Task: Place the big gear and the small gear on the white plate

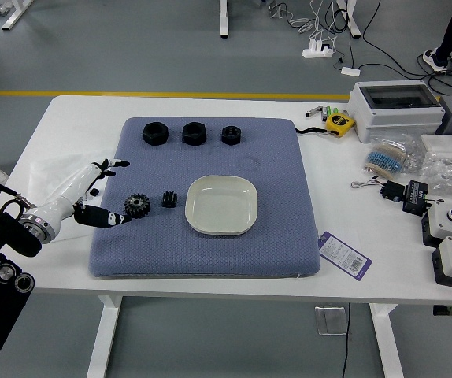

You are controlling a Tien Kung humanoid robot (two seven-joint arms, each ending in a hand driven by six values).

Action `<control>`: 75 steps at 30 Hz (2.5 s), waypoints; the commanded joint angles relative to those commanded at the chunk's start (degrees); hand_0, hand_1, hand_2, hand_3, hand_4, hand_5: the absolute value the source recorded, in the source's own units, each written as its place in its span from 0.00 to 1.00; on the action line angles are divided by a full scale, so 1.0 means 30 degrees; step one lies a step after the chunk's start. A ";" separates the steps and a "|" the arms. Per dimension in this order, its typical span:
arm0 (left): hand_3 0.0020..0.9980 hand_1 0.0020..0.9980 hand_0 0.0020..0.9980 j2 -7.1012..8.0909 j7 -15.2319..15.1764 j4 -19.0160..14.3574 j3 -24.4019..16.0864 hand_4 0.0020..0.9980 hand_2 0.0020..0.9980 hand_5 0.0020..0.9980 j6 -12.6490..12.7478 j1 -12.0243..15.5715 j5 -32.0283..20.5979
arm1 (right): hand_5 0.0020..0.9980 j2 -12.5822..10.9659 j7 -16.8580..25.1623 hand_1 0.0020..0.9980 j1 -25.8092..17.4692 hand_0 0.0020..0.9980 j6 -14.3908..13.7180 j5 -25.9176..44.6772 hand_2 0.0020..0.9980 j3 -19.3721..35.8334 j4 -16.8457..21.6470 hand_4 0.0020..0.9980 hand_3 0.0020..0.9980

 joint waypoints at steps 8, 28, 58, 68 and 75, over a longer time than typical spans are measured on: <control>0.87 0.84 0.79 0.0647 0.0052 0.1040 0.2090 0.91 0.93 0.00 -0.0460 -0.2057 0.1117 | 0.71 -0.0023 0.0056 0.64 0.0123 0.65 0.0019 0.0275 0.73 -0.0135 0.0011 0.79 0.57; 0.76 0.72 0.74 0.1405 0.0195 0.4920 0.7450 0.87 0.78 0.00 -0.2331 -0.6742 0.2773 | 0.71 -0.0074 0.0049 0.65 0.0406 0.65 -0.0031 0.0314 0.73 -0.0138 0.0031 0.79 0.57; 0.52 0.49 0.47 0.0797 -0.0258 0.7864 0.8869 0.46 0.52 0.00 -0.1952 -0.8035 0.2619 | 0.71 -0.0127 0.0064 0.65 0.0592 0.65 -0.0036 0.0374 0.73 -0.0151 0.0048 0.79 0.57; 0.48 0.42 0.37 0.0778 -0.0068 0.8010 0.8999 0.31 0.47 0.00 -0.1903 -0.7988 0.2266 | 0.71 -0.0115 0.0054 0.65 0.0499 0.65 -0.0043 0.0229 0.73 -0.0059 0.0051 0.79 0.57; 0.44 0.36 0.26 0.0827 -0.0027 0.7897 0.8980 0.26 0.41 0.00 -0.1842 -0.7884 0.2130 | 0.71 -0.0101 0.0021 0.65 0.0413 0.65 -0.0059 0.0096 0.73 0.0020 0.0051 0.79 0.57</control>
